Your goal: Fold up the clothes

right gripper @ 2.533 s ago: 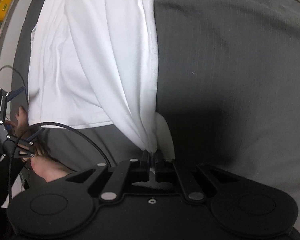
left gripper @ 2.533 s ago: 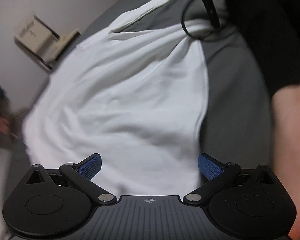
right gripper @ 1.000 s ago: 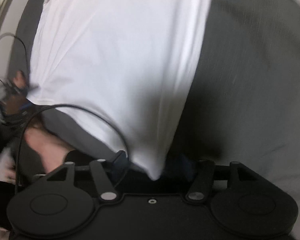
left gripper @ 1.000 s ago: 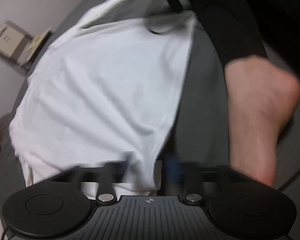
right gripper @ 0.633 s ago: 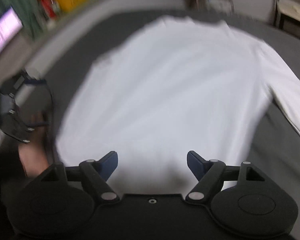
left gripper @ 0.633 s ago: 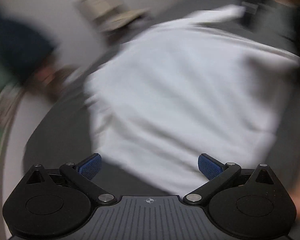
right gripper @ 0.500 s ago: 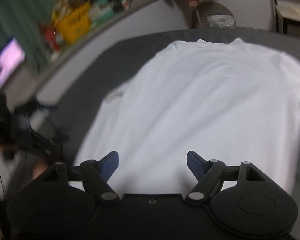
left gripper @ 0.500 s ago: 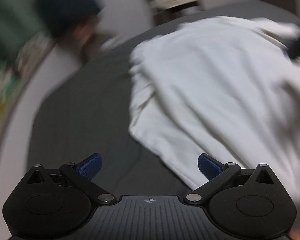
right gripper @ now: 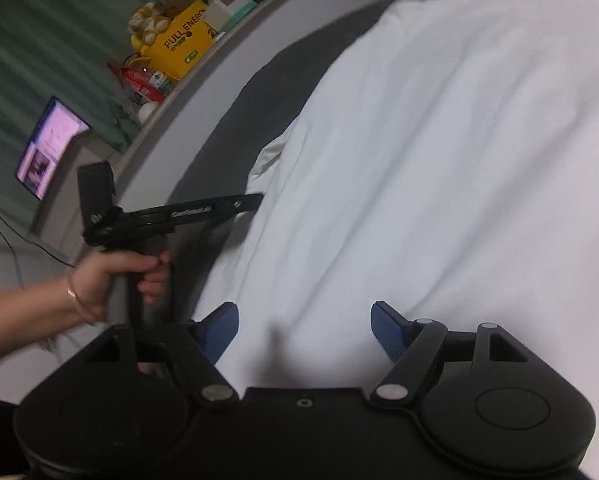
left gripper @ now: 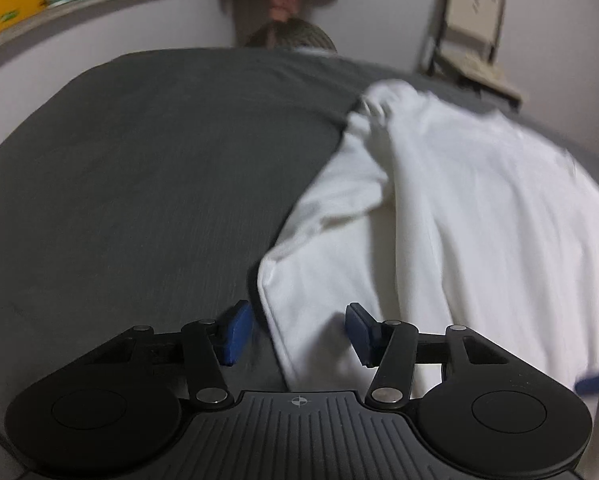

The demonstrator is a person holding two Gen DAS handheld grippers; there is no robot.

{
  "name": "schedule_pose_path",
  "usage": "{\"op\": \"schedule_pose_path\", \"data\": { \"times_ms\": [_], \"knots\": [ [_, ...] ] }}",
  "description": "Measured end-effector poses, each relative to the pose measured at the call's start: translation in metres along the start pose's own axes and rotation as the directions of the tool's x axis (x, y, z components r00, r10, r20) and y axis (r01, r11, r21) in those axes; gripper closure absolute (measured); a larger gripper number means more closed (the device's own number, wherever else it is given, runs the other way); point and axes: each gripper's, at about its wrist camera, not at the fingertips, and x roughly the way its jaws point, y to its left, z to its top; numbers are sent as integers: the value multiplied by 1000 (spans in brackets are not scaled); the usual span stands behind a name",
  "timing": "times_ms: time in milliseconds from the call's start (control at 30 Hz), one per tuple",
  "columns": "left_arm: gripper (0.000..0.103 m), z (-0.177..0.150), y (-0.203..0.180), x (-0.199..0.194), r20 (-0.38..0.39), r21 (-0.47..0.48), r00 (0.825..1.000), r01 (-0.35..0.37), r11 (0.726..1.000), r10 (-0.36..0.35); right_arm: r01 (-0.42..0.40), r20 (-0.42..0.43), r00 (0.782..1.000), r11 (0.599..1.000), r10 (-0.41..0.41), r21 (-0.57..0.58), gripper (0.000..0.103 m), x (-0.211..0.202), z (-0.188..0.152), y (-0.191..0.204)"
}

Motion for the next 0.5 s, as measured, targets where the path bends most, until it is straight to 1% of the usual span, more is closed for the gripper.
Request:
{"op": "schedule_pose_path", "data": {
  "times_ms": [67,167,233,267,333,400,433,467,500],
  "knots": [
    [56,-2,1,3,25,-56,1000,13,998,-11,-23,-3,1000,1000,23,17,30,5,2,-1],
    [69,-4,-2,8,41,-115,998,-33,993,37,-36,-3,999,999,36,14,30,7,4,2],
    [86,-4,-7,13,45,-119,996,-69,991,74,-36,-7,999,999,37,16,30,8,2,4],
    [90,-4,-10,15,45,-109,994,-91,990,96,-37,-10,999,999,37,20,30,9,1,4],
    [100,-2,-16,18,46,-71,990,-132,989,135,-41,-12,999,999,41,28,30,9,-2,2],
    [101,3,-27,15,60,23,980,-192,981,190,-40,-8,999,999,40,28,30,7,-5,2],
    [101,5,-33,14,72,77,973,-227,971,221,-38,-4,999,999,38,29,30,8,-5,3],
    [101,7,-40,11,94,145,960,-275,950,264,-36,0,999,999,36,30,30,8,-5,5],
    [101,9,-47,9,119,211,945,-324,922,304,-34,3,999,999,34,32,30,8,-5,6]
  ]
}}
